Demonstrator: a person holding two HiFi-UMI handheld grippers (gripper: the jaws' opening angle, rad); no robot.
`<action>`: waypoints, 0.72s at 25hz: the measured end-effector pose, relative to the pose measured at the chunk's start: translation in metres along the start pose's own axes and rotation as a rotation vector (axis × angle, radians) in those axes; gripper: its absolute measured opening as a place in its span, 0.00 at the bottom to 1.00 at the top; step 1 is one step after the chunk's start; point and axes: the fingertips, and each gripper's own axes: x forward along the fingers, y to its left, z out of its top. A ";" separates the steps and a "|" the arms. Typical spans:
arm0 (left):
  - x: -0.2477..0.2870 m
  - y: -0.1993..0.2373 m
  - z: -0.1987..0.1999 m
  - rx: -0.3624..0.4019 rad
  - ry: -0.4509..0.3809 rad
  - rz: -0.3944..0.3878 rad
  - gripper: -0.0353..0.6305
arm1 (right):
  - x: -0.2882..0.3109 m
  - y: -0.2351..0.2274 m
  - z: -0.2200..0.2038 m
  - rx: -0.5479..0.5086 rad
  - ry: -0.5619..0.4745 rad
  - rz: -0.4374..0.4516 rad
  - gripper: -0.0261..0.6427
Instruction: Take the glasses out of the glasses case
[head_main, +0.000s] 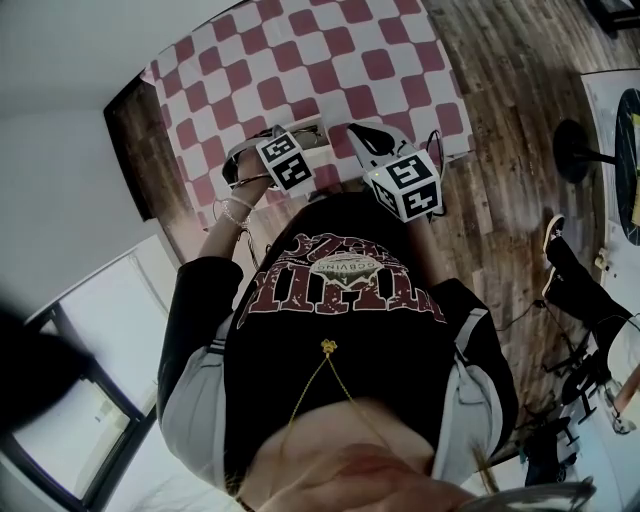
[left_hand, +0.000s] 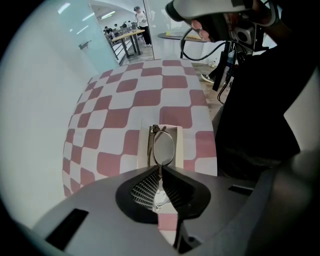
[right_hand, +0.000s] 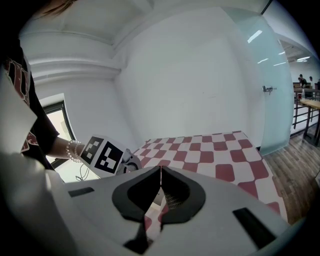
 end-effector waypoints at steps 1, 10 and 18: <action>-0.002 0.000 0.000 -0.002 -0.004 0.002 0.09 | 0.001 0.001 0.000 -0.001 0.002 0.003 0.07; -0.019 -0.002 0.000 -0.019 -0.033 0.015 0.09 | 0.007 0.009 -0.002 -0.015 0.017 0.020 0.07; -0.032 -0.005 -0.002 -0.033 -0.049 0.012 0.09 | 0.010 0.016 -0.003 -0.023 0.026 0.032 0.07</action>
